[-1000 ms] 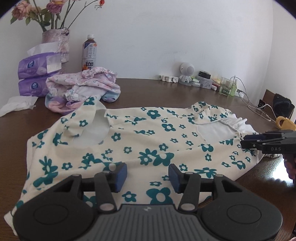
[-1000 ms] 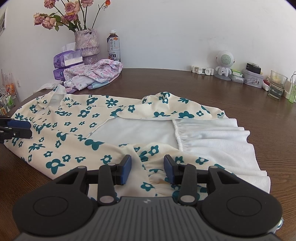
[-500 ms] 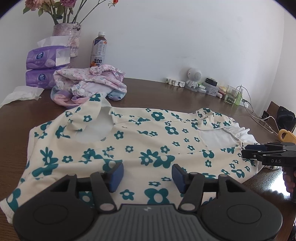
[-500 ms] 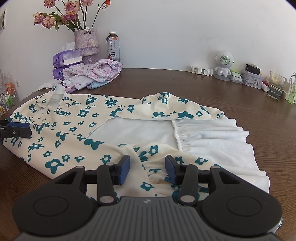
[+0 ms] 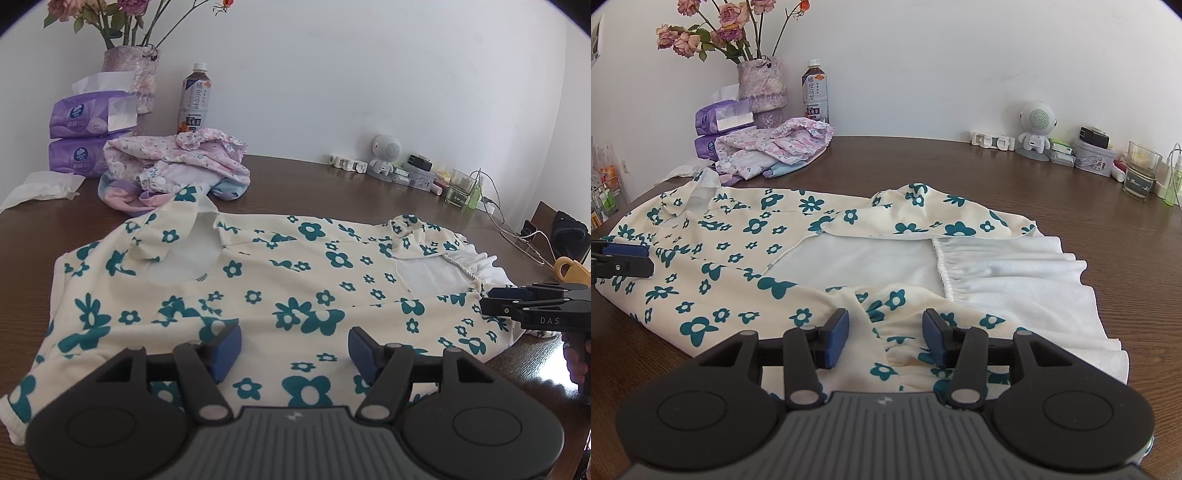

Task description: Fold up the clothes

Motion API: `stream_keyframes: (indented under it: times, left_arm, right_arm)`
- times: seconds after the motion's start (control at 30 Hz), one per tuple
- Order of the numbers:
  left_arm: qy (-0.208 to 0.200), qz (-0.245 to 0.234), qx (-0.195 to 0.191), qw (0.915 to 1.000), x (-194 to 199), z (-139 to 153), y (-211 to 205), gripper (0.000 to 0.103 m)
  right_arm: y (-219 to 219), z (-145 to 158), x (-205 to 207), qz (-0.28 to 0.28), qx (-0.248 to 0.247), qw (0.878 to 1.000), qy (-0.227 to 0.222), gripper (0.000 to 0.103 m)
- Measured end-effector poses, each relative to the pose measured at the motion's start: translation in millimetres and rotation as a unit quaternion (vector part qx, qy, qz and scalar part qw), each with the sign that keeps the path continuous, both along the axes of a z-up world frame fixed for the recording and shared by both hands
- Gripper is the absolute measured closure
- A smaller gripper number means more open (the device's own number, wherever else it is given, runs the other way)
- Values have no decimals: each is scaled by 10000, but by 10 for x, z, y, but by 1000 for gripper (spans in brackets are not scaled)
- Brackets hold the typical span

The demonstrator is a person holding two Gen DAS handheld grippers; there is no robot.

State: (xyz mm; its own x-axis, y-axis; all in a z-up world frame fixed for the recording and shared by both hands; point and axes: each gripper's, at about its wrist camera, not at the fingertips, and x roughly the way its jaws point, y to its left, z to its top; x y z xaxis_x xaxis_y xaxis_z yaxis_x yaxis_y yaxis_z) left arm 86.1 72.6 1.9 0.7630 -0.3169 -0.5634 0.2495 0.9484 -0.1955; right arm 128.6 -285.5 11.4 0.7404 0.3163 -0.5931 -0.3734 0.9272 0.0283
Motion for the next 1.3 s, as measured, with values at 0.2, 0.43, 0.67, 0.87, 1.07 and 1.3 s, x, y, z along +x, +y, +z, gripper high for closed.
stream_keyframes:
  times: [0.2,0.43,0.67,0.87,1.07,1.3]
  left_arm:
    - [0,1,-7,10000,-4,3,2,40]
    - [1,0,-12,10000,-2,5,2,40]
    - [0,0,-15,10000,-2,3,5,40]
    - [0,1,-17,10000,-2,1,5,40]
    - [1,2,-19,10000,0,1,2,39]
    - [1,-2,-28,10000,-2,0,5,39]
  right_arm:
    - [8,0,3,-12,-31,10000,-15,57]
    - [7,0,2,-10,-29,10000,-13,57]
    - [8,0,1,-11,-28,10000,-13,57]
    - [8,1,0,-11,-29,10000,-12,57]
    - [-22,13,-18,-57,61,9999,-64,56]
    - [-460,232,-368,-500,433,9963,-551,47]
